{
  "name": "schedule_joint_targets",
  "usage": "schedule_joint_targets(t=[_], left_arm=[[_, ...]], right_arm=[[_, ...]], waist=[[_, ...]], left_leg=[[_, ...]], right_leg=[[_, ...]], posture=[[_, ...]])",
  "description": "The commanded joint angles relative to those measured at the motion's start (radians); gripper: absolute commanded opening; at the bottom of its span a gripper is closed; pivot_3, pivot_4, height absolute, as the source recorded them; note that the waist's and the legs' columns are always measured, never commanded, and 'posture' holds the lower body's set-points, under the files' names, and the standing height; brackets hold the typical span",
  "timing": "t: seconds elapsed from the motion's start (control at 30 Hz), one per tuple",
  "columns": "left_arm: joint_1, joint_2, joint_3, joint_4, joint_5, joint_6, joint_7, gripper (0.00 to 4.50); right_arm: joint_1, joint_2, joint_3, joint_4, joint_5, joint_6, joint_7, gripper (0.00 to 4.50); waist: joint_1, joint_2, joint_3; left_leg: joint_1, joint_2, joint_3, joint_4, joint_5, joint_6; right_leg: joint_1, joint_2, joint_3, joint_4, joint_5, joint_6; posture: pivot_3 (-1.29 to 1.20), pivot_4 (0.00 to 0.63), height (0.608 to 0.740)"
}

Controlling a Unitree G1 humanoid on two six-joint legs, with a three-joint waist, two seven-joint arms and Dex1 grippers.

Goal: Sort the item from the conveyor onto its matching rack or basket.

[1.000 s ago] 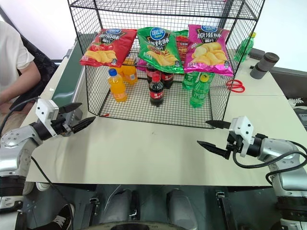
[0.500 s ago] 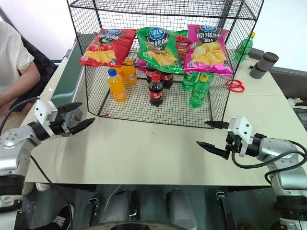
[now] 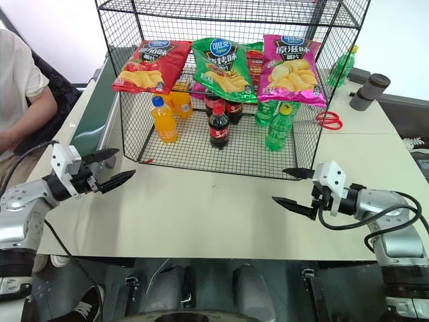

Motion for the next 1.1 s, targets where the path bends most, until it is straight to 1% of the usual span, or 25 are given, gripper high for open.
schedule_joint_targets(t=[0.03,0.17,0.5,0.73,1.1], left_arm=[[0.014,-0.011,0.0,-0.052,-0.012,-0.013,0.003,4.5],[0.016,-0.008,0.006,-0.045,-0.015,-0.035,-0.021,4.5],[-0.002,-0.006,-0.008,-0.023,-0.003,-0.052,-0.042,4.5],[-0.007,0.0,-0.005,-0.016,-0.025,-0.026,-0.082,4.5],[-0.016,-0.011,-0.014,-0.007,-0.017,-0.039,-0.087,4.5]], right_arm=[[-0.036,-0.002,-0.019,-0.02,0.018,-0.002,-0.013,4.27],[-0.028,-0.01,-0.032,-0.027,0.038,0.025,-0.012,4.27],[0.001,-0.001,-0.037,-0.045,0.042,0.02,-0.022,4.27],[0.011,0.003,-0.041,-0.059,0.068,0.038,-0.024,4.27],[0.02,-0.002,-0.033,-0.07,0.064,0.035,-0.036,4.27]], waist=[[-0.001,0.0,0.0],[0.002,0.0,0.0],[-0.001,0.0,0.0],[0.001,0.0,0.0],[0.0,0.0,0.0]], left_leg=[[0.0,0.0,0.0,0.0,0.0,0.0],[0.0,0.0,-0.001,0.0,0.0,0.0],[0.0,0.0,0.0,0.0,0.0,0.0],[0.0,0.0,0.0,0.0,0.0,0.0],[0.0,0.0,0.0,0.0,0.0,0.0]], right_leg=[[0.0,0.0,0.0,0.0,0.0,0.0],[0.0,0.001,0.0,0.0,0.0,0.0],[0.0,0.001,0.0,0.0,0.0,0.0],[0.0,0.001,0.0,0.0,0.0,0.0],[0.0,0.001,0.0,0.0,0.0,0.0]], posture=[[0.0,0.15,0.74],[0.0,0.15,0.74],[0.0,0.15,0.74],[0.0,0.15,0.74],[0.0,0.15,0.74]])
